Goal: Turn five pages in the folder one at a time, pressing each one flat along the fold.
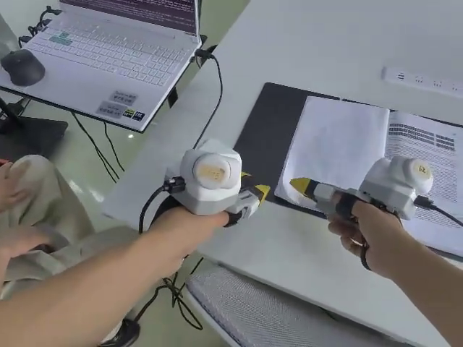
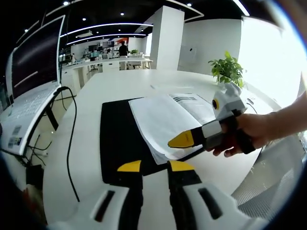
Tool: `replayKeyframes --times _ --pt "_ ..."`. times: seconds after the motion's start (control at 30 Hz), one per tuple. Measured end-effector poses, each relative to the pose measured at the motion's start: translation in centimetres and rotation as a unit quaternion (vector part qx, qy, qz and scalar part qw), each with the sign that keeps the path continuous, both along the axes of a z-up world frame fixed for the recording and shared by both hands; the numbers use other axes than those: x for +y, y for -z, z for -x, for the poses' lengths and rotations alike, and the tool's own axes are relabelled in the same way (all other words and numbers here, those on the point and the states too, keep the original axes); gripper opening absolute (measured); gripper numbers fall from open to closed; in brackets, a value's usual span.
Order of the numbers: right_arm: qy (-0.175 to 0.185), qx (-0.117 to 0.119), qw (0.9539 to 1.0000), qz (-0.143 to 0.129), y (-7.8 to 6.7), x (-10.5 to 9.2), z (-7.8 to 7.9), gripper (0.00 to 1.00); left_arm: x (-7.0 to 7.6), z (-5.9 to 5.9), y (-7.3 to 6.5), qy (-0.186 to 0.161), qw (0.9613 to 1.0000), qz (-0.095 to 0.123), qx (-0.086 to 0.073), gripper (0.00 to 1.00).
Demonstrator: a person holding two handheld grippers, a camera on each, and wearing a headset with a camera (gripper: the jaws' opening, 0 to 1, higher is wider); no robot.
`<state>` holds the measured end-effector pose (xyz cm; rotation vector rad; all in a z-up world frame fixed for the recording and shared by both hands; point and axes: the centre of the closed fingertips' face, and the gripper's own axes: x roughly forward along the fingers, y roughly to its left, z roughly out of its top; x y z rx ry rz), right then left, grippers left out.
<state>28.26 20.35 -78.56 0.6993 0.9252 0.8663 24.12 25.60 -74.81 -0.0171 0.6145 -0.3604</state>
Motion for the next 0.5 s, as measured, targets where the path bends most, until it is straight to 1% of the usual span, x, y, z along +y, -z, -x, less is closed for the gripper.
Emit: replayKeyframes --times 0.07,0.13,0.2,0.3,0.43,0.5 --pt "0.001 0.000 1.0000 0.000 -0.1 -0.7 -0.4 0.05 -0.7 -0.4 0.5 0.008 1.0000 -0.001 0.001 0.17" --pt "0.007 -0.002 1.0000 0.001 -0.1 -1.6 -1.0 0.07 -1.3 -0.8 1.0 0.018 0.9998 -0.004 0.001 0.17" --pt "0.009 -0.004 1.0000 0.001 -0.2 -2.4 -1.4 0.06 -1.9 -1.3 1.5 0.023 0.9997 -0.004 0.001 0.17" --pt "0.019 -0.004 0.9998 0.004 0.0 -3.6 -2.3 0.07 -2.9 -2.3 2.3 0.027 0.9996 0.001 -0.001 0.17" --pt "0.029 -0.006 0.9995 0.007 -0.1 -5.1 -3.7 0.07 -3.9 -3.5 2.7 0.027 0.9996 0.008 -0.006 0.17" --pt "0.032 -0.009 0.9994 0.006 -0.3 -5.8 -4.3 0.06 -4.5 -4.3 3.0 0.023 0.9996 0.014 -0.005 0.16"
